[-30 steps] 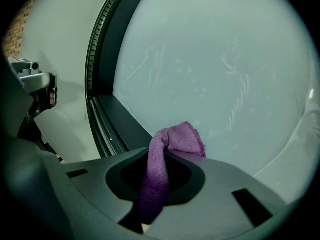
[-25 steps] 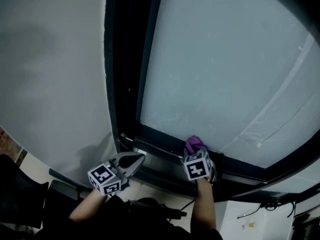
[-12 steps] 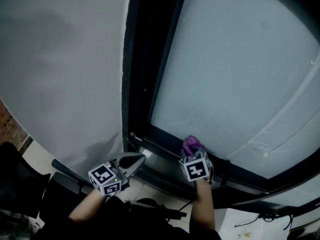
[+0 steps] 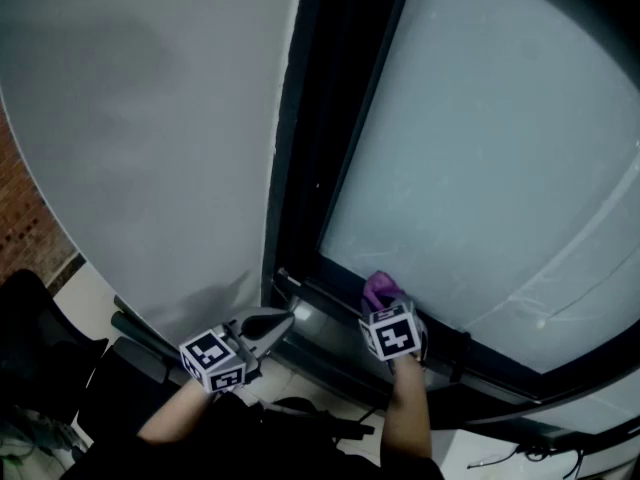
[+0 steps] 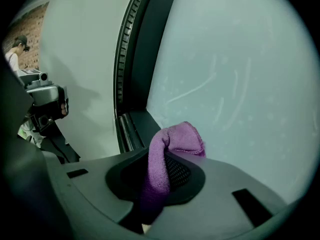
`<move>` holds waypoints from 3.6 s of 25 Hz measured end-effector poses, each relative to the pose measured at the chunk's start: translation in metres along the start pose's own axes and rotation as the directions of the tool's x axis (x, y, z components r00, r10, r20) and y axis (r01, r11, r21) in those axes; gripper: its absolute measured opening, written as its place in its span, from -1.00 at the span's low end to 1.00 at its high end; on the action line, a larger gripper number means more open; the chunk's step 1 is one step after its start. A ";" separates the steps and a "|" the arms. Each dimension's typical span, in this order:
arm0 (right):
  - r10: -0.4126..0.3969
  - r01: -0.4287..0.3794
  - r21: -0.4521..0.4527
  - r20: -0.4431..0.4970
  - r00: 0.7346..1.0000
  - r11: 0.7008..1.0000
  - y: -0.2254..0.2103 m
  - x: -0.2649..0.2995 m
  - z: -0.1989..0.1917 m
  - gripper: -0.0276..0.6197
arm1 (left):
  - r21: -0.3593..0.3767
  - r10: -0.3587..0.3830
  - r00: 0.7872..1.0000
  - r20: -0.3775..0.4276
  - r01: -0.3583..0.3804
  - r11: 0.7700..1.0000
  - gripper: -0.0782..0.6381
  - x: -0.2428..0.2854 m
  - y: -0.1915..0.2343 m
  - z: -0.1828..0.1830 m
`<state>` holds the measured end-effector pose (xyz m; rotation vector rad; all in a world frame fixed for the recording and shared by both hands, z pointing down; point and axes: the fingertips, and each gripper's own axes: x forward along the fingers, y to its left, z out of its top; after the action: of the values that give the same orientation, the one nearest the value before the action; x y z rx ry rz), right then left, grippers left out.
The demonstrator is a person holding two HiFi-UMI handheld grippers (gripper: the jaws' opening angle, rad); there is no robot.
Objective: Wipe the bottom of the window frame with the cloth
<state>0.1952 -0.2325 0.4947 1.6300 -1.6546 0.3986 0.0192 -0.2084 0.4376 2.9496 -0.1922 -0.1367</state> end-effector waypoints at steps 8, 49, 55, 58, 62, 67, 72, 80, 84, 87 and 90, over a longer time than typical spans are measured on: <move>0.045 -0.045 -0.042 0.006 0.999 0.998 0.018 0.016 0.018 -0.71 | 0.003 0.055 0.998 0.012 -0.055 0.998 -0.80 -0.019 0.008 0.002; 0.171 -0.154 -0.168 0.091 0.981 0.974 0.081 0.049 0.085 -0.71 | 0.019 0.208 0.977 0.057 -0.209 0.978 -0.80 -0.065 0.019 0.012; 0.252 -0.235 -0.140 0.120 0.960 0.962 0.096 0.037 0.078 -0.71 | 0.013 0.199 0.978 0.059 -0.200 0.980 -0.80 -0.065 0.020 0.011; 0.331 -0.319 -0.094 0.170 0.928 0.943 0.103 0.023 0.076 -0.71 | 0.014 0.187 0.981 0.058 -0.188 0.982 -0.80 -0.062 0.018 0.012; 0.425 -0.441 -0.001 0.267 0.865 0.897 0.107 -0.001 0.073 -0.71 | 0.017 0.171 0.984 0.051 -0.172 0.985 -0.80 -0.057 0.016 0.011; 0.443 -0.486 0.022 0.378 0.813 0.873 0.102 -0.031 0.061 -0.71 | 0.021 0.161 0.986 0.052 -0.162 0.987 -0.80 -0.051 0.015 0.013; 0.466 -0.563 0.038 0.516 0.719 0.826 0.091 -0.063 0.052 -0.71 | 0.035 0.140 0.988 0.063 -0.143 0.989 -0.80 -0.040 0.014 0.022; 0.381 -0.675 0.082 0.773 0.507 0.733 0.078 -0.102 0.050 -0.71 | 0.029 0.166 0.982 0.094 -0.169 0.985 -0.80 -0.038 0.017 0.028; 0.377 -0.686 0.040 0.812 0.446 0.727 0.082 -0.114 0.053 -0.71 | 0.031 0.167 0.981 0.094 -0.170 0.985 -0.80 -0.040 0.022 0.030; 0.358 -0.666 0.047 0.814 0.457 0.744 0.081 -0.112 0.051 -0.72 | 0.019 0.186 0.977 0.103 -0.189 0.982 -0.80 -0.044 0.028 0.029; 0.344 -0.679 0.060 0.828 0.443 0.732 0.078 -0.111 0.049 -0.72 | 0.009 0.196 0.975 0.105 -0.198 0.980 -0.80 -0.045 0.033 0.026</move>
<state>0.0949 -0.1775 0.4072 1.6162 -2.9844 0.3503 -0.0315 -0.2394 0.4216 2.9231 -0.5021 -0.2619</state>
